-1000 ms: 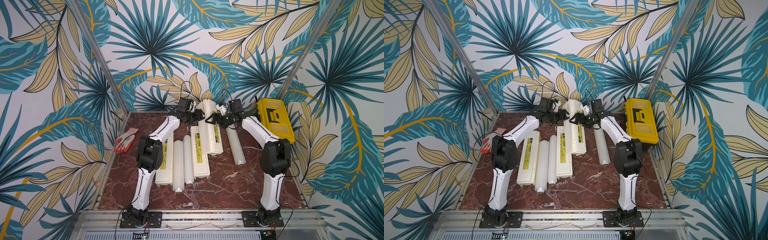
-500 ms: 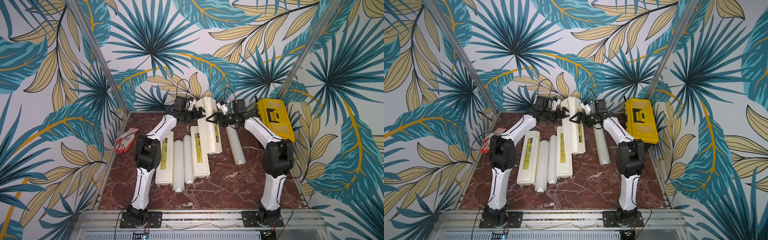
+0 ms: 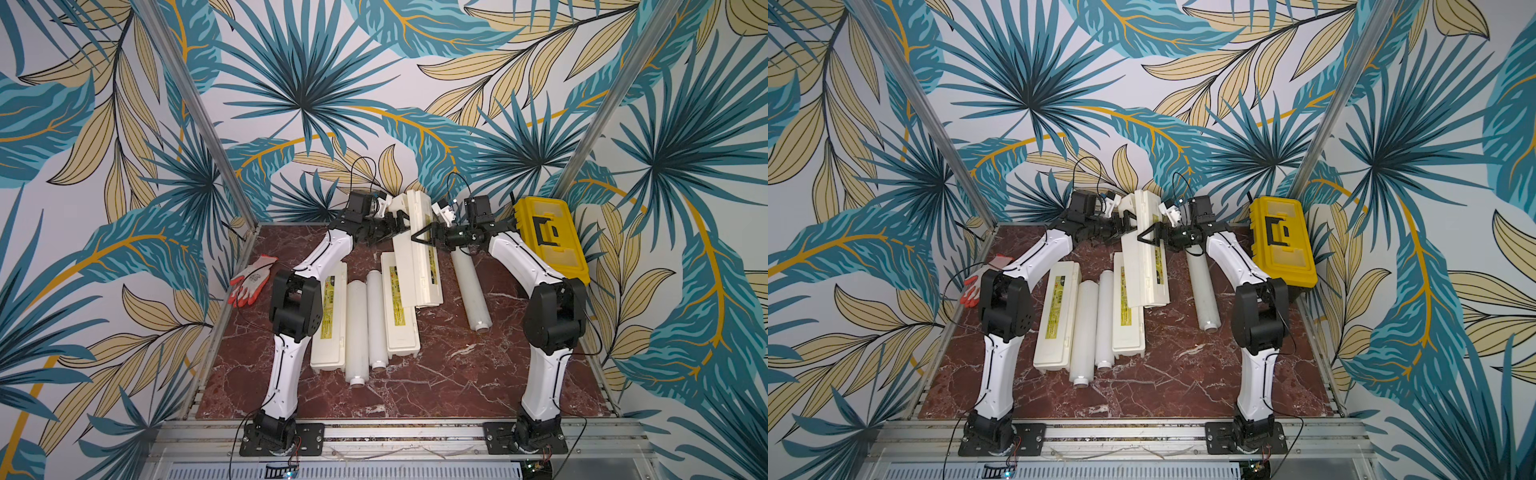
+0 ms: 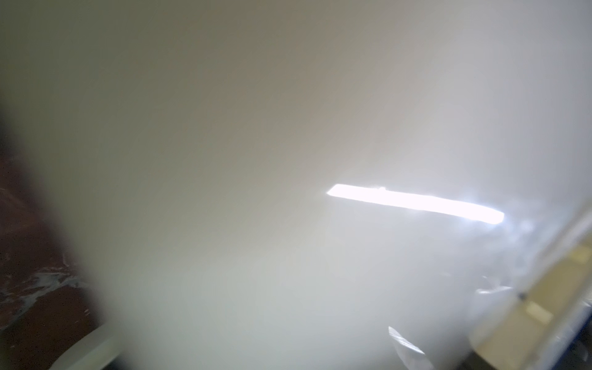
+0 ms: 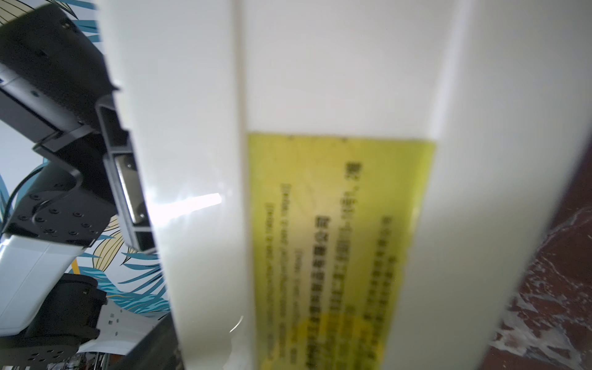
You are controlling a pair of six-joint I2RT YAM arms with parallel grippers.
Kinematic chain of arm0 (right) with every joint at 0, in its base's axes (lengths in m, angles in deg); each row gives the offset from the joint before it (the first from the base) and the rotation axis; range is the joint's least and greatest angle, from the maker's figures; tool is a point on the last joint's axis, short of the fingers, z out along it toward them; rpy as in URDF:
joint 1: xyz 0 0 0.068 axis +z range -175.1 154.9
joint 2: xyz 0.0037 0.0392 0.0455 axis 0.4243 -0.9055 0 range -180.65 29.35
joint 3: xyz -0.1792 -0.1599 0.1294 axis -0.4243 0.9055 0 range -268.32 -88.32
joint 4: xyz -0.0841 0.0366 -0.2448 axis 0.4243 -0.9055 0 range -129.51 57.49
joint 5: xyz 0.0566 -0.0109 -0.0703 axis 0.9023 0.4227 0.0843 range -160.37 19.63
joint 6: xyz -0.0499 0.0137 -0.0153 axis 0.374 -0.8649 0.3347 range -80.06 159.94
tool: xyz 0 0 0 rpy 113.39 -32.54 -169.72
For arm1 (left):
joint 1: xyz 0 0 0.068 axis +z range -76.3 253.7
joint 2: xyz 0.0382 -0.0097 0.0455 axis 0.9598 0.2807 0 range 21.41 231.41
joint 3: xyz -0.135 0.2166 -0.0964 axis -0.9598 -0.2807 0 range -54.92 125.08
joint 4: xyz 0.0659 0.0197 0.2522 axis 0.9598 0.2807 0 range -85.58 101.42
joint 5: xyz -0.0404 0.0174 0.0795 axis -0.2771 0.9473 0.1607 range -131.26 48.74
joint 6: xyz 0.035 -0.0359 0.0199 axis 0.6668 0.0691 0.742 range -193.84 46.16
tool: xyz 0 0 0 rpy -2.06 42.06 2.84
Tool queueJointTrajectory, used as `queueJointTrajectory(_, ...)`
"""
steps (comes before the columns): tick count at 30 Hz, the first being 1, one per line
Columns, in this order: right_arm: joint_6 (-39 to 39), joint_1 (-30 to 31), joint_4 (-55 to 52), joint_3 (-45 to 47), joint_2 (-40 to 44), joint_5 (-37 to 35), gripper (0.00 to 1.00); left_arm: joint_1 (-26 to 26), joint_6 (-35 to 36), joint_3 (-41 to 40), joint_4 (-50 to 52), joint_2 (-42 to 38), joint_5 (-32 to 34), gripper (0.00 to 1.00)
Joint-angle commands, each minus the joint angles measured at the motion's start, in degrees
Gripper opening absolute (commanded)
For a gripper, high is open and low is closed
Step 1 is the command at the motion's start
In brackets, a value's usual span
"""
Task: Put plastic wrap rolls into dispensers
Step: Open the lid of the plastic wrap cutting box.
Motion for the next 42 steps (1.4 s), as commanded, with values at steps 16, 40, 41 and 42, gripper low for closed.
queueJointTrajectory(16,-4.27,5.59,-2.97,-0.64,6.03,-17.39,0.55,-6.11,3.76,2.99,9.51,2.32,17.04,0.50)
queueJointTrajectory(40,0.20,3.05,7.56,15.06,17.00,-19.97,0.52,-4.34,3.33,6.23,9.66,3.77,10.04,0.43)
queueJointTrajectory(41,0.42,2.60,7.30,15.45,17.37,-20.19,0.52,-4.36,3.24,6.48,9.70,3.99,9.67,0.43)
queueJointTrajectory(42,0.62,2.17,7.14,15.84,17.65,-19.82,0.52,-4.40,3.15,6.79,9.72,4.24,9.34,0.42)
